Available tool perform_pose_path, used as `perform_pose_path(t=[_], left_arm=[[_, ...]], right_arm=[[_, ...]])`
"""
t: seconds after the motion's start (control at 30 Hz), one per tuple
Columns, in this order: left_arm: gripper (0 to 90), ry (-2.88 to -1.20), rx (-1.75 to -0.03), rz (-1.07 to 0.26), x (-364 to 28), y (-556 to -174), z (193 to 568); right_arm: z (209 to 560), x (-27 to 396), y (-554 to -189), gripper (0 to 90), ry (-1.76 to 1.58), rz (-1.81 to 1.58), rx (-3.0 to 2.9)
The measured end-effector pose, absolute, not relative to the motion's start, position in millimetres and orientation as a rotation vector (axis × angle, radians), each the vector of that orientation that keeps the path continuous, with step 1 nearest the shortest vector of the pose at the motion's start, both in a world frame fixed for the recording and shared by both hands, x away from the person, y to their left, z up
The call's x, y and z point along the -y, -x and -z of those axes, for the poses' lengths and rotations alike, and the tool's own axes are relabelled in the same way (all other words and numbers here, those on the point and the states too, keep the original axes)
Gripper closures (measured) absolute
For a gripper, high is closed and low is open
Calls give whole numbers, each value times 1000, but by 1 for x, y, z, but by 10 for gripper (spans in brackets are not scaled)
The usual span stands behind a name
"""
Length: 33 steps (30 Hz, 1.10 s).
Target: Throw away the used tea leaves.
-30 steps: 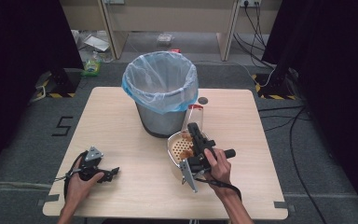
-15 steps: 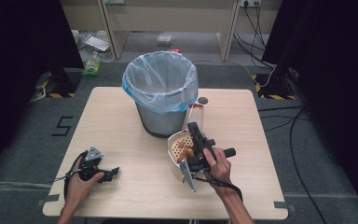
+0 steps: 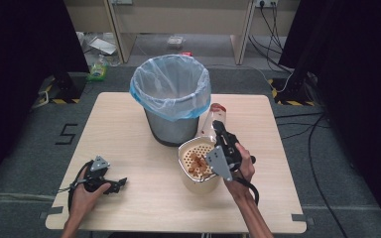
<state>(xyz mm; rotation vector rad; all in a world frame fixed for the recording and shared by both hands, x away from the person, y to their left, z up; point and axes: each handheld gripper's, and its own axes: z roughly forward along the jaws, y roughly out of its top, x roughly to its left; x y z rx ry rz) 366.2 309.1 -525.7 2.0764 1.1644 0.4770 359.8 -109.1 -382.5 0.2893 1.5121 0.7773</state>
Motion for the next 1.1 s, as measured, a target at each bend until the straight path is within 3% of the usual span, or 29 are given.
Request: perform_pose_path(t=[0.63,1.1], left_arm=[[0,-2077,-1167,-476,-309,-367,526],[0,-2073,-1173,-476,-309,-368,526]], right_arm=[[368,156,-407,872,-763,-1091,-1676],[330,176,-424,871,-842,-1141,-1705]])
